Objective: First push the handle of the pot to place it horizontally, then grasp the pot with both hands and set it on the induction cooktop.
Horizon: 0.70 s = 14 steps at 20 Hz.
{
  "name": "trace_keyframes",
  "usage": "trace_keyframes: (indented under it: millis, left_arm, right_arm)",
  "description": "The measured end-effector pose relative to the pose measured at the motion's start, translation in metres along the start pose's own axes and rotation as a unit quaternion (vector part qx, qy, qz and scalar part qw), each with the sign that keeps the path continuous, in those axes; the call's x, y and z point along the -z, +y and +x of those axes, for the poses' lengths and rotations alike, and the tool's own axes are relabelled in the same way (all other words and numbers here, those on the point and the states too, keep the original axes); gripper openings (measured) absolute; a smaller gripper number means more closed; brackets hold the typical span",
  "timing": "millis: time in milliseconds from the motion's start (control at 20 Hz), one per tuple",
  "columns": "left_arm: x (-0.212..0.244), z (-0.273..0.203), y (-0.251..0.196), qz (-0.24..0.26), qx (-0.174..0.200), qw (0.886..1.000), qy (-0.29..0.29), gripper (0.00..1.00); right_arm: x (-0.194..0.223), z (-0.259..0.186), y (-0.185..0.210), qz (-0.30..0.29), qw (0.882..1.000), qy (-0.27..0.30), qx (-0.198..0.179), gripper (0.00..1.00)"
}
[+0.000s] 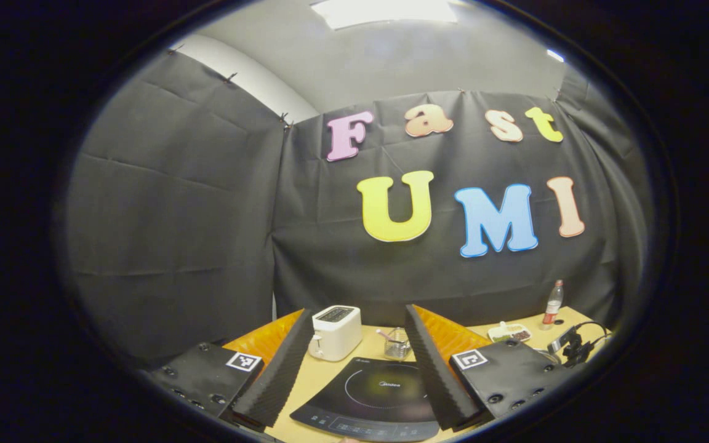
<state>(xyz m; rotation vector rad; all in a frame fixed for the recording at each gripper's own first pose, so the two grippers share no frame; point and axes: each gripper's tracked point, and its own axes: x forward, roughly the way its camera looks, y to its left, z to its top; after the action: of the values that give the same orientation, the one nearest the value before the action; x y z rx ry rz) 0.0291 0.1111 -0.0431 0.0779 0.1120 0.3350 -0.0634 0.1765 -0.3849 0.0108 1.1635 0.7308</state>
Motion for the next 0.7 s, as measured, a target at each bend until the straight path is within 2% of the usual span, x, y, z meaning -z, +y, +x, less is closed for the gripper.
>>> trace_keyframes:
  millis: [50,100,450,700]
  left_arm:
    - [0.002,0.000,-0.001,0.000,0.002,1.000,-0.001,0.94]
    - [0.001,0.000,-0.004,-0.001,0.004,1.000,-0.002,0.99]
    - [0.000,0.003,-0.021,-0.003,0.018,1.000,-0.005,0.99]
    - [0.002,0.009,-0.036,-0.005,0.030,1.000,-0.003,0.96]
  right_arm:
    - [0.001,-0.001,-0.002,0.002,1.000,0.000,0.002,0.01]
    - [0.001,-0.002,-0.004,0.004,1.000,0.001,0.003,0.01]
    - [0.004,-0.006,-0.014,0.012,1.000,0.000,0.012,0.01]
    - [0.009,-0.010,-0.021,0.015,1.000,0.001,0.017,0.01]
